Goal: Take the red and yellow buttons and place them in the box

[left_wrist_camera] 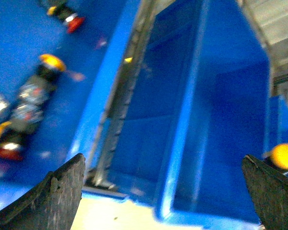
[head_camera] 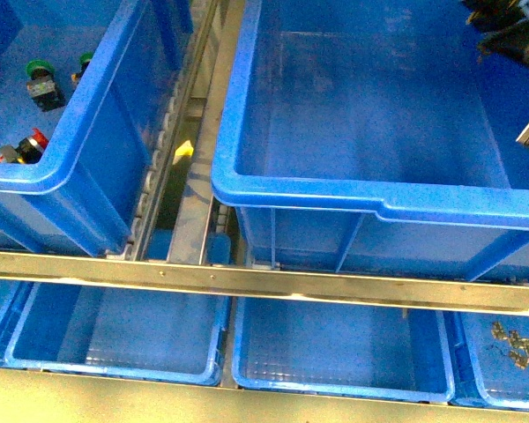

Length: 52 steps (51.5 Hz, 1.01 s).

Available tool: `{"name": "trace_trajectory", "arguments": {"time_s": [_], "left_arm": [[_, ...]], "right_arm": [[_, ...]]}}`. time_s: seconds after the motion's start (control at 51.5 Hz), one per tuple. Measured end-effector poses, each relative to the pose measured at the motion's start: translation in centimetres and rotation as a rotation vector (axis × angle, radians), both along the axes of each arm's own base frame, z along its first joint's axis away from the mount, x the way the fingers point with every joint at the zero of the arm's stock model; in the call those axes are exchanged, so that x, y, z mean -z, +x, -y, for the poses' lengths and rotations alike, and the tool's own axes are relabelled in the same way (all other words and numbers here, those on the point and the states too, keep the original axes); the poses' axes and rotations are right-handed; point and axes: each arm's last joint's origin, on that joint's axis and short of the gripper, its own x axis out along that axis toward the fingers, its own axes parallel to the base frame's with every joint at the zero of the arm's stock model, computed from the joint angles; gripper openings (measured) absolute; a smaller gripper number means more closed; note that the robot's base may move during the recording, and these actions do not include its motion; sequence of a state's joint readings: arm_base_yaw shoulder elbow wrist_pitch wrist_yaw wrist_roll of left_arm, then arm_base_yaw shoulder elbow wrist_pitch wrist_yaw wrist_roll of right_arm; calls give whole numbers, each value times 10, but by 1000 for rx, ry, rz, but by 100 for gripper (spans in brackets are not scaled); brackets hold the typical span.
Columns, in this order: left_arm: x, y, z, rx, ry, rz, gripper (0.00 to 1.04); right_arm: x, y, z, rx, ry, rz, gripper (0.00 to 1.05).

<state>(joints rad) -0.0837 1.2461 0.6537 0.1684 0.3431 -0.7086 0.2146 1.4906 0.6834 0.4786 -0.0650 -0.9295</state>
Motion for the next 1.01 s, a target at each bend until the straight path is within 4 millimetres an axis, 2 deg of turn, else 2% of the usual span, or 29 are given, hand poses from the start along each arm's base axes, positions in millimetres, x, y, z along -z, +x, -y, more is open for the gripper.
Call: {"name": "trace_trajectory", "arguments": {"time_s": [0.097, 0.155, 0.214, 0.272, 0.35, 0.427, 0.524, 0.66, 0.816, 1.01], "left_arm": [[27, -52, -40, -82, 170, -33, 97], [33, -77, -62, -176, 245, -28, 97], [31, -95, -78, -268, 279, -4, 97], [30, -101, -86, -302, 330, 45, 96], [40, -105, -80, -275, 557, 359, 78], [42, -112, -71, -269, 660, 498, 64], [39, -116, -65, -281, 706, 542, 50], [46, -123, -56, -275, 724, 537, 28], [50, -129, -48, -267, 727, 544, 2], [55, -135, -38, -293, 741, 557, 3]], "right_arm": [[-15, -12, 16, 64, 82, 43, 26], [-23, -21, 21, 90, 141, 62, 26], [-29, -30, 22, 105, 210, 66, 26], [-32, -35, 22, 122, 287, 53, 26], [-36, -40, 22, 155, 407, 35, 26], [-36, -42, 20, 179, 507, 6, 26], [-35, -45, 17, 187, 568, -17, 26], [-35, -51, 10, 163, 613, -35, 26], [-29, -59, 13, 188, 635, -57, 26], [-24, -68, 19, 210, 645, -76, 26]]}}
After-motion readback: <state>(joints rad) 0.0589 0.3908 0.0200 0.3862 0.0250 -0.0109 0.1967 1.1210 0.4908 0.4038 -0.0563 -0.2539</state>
